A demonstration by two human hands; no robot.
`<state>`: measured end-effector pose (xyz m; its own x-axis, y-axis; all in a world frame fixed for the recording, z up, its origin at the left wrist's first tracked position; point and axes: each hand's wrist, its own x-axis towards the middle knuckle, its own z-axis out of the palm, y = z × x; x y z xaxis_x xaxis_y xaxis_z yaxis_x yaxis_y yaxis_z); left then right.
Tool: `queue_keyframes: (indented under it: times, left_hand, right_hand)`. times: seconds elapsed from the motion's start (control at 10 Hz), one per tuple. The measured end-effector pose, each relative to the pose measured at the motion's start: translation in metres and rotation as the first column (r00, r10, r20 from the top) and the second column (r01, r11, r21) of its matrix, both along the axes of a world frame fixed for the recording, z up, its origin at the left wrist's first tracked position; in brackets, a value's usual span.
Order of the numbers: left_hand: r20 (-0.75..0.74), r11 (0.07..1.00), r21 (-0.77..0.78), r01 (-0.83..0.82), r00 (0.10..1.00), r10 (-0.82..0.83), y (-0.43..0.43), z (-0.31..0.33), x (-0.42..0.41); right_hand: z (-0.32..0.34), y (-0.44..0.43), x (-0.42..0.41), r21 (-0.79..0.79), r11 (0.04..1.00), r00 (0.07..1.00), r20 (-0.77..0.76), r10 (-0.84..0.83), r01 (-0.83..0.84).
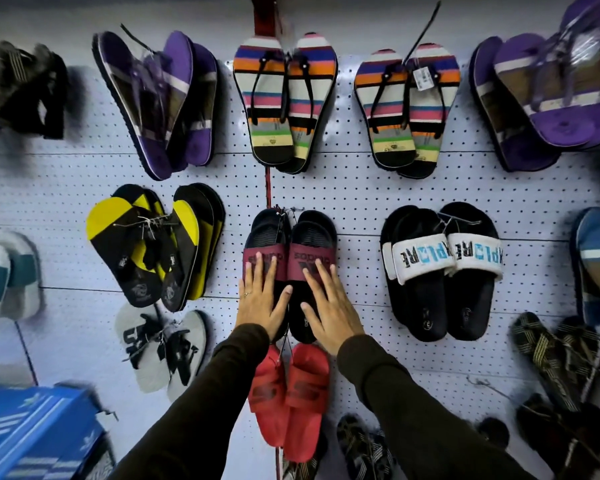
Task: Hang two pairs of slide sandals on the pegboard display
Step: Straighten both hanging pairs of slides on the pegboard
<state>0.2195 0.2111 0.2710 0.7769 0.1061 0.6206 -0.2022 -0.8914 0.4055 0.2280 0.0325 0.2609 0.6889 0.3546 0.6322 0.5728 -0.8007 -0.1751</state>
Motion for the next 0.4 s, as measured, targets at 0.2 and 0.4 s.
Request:
queue_keyframes:
  times: [0.2,0.4]
  left_hand:
    - [0.032,0.998,-0.015,-0.055,0.998,0.055,-0.004,0.008,-0.008]
    - [0.039,0.996,-0.012,-0.09,0.995,0.091,-0.009,0.01,-0.016]
  right_hand:
    - [0.028,-0.015,-0.015,0.013,0.998,0.996,-0.059,0.065,-0.064]
    - [0.107,-0.107,-0.06,0.426,0.837,0.937,0.206,0.28,-0.344]
